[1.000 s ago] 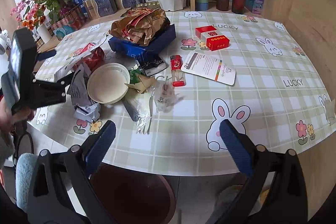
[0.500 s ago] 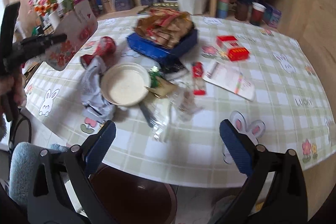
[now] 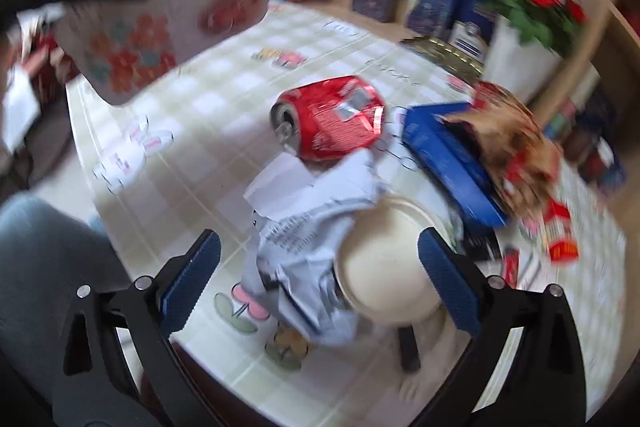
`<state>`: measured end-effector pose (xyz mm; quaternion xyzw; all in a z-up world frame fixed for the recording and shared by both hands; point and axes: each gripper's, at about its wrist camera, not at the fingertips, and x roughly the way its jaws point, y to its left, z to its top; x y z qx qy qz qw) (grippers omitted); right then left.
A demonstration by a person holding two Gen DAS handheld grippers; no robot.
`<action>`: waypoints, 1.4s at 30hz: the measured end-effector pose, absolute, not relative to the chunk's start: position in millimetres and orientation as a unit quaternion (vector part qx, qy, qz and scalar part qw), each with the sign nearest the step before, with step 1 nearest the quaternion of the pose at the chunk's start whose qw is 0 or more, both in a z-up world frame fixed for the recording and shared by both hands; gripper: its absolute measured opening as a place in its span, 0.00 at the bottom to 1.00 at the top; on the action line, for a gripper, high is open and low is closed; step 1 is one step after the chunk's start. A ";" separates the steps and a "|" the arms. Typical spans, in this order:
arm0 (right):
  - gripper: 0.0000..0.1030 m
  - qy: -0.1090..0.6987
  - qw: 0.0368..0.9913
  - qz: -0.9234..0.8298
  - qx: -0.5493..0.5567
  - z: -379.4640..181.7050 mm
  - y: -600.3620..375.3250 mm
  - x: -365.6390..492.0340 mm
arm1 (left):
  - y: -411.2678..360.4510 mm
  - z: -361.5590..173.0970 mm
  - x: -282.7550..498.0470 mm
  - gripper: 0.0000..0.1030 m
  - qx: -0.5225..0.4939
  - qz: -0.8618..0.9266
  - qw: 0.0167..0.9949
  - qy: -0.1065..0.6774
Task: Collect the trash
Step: 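Grasp the crumpled white paper with the right tool while the left tool holds the bag, then lift the crumpled paper with the right tool while the left tool holds the bag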
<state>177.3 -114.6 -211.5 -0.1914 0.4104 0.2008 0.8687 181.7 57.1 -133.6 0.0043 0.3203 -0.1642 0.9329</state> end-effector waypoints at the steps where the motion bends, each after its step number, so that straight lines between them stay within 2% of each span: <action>1: 0.94 0.407 0.867 0.198 -0.206 -214.4 -109.2 179.0 | 61.6 -136.2 179.4 0.23 -0.004 -0.162 0.932 0.323; 5: 0.93 0.411 0.855 0.168 -0.267 -228.8 -90.3 193.4 | 70.1 -143.4 174.4 0.23 -0.034 -0.161 0.928 0.336; 8: 0.59 0.440 0.837 0.180 -0.272 -238.5 -86.3 198.2 | 68.8 -144.5 169.5 0.23 -0.041 -0.164 0.926 0.337; 9: 0.54 0.448 0.833 0.186 -0.266 -238.2 -86.1 198.3 | 67.9 -143.8 167.3 0.23 -0.041 -0.166 0.926 0.336; 15: 0.54 0.409 0.868 0.219 -0.177 -200.9 -99.6 186.0 | 62.9 -140.5 159.8 0.22 -0.042 -0.166 0.926 0.335; 19: 0.54 0.399 0.884 0.234 -0.072 -175.5 -117.2 192.1 | 59.7 -135.3 154.0 0.22 -0.038 -0.163 0.928 0.334; 30: 0.54 0.408 0.868 0.197 0.202 -160.3 -194.3 211.8 | 52.1 -118.0 131.4 0.22 -0.032 -0.170 0.930 0.323; 36: 0.54 0.378 0.889 0.168 0.194 -144.2 -225.0 187.9 | 47.0 -115.4 116.3 0.22 -0.042 -0.184 0.928 0.322; 42: 0.54 0.384 0.882 0.148 0.227 -158.7 -253.5 182.5 | 33.9 -124.7 108.3 0.22 -0.046 -0.199 0.920 0.334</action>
